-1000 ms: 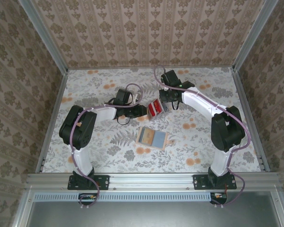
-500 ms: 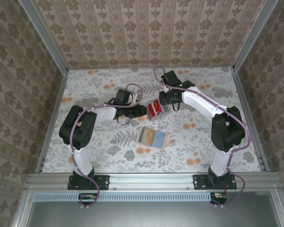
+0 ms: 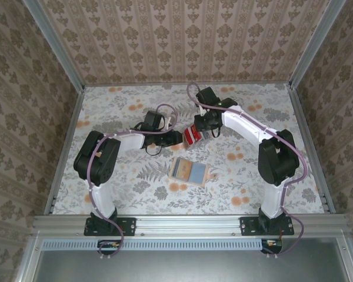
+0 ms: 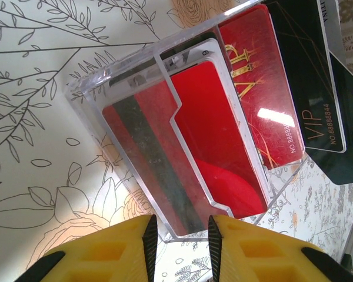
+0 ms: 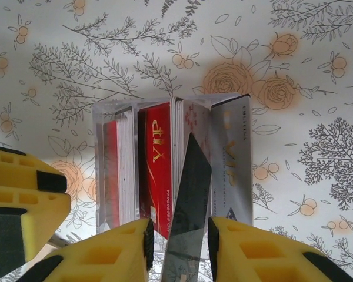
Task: Put the credit cards into the card holder
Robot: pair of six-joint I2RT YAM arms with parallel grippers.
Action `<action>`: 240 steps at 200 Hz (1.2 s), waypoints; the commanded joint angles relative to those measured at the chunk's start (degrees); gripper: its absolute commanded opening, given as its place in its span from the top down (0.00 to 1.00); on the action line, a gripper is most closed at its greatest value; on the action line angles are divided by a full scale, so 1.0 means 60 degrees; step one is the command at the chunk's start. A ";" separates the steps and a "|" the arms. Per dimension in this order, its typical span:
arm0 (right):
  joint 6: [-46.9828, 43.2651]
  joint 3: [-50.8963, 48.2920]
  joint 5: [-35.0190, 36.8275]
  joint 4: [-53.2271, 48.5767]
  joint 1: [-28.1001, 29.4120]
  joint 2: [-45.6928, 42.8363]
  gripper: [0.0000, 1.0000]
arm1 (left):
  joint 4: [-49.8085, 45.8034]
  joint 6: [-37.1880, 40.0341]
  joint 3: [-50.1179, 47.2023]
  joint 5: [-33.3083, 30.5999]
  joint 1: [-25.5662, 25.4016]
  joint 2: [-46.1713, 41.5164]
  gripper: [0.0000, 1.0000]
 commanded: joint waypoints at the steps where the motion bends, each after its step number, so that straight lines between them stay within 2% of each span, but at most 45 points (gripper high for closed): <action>1: -0.0118 0.0392 -0.0124 -0.0464 0.0106 0.0262 0.66 | 0.0159 -0.0027 -0.0097 0.0008 -0.0028 0.0130 0.68; 49: -0.0147 0.0613 0.0056 -0.0816 0.0107 0.0686 0.68 | 0.0163 0.0012 -0.0097 0.0025 -0.0014 0.0141 0.69; 90: -0.0035 0.0613 0.0137 -0.0688 0.0116 0.0589 0.84 | 0.0256 -0.0032 -0.0264 0.0014 0.0000 0.0079 0.68; 136: -0.0073 0.0669 0.0379 -0.0819 0.0106 0.0125 0.86 | 0.0233 -0.0017 -0.0300 0.0007 0.0016 -0.0008 0.69; 203: -0.0066 0.0132 0.0707 -0.0658 0.0094 -0.0896 0.88 | 0.0131 -0.0123 -0.0273 0.0050 0.0002 -0.0510 0.68; 240: 0.0321 -0.1297 0.0811 0.0713 0.0092 -0.2430 0.97 | 0.0900 -0.0903 -0.0531 0.0365 0.0016 -0.1170 0.68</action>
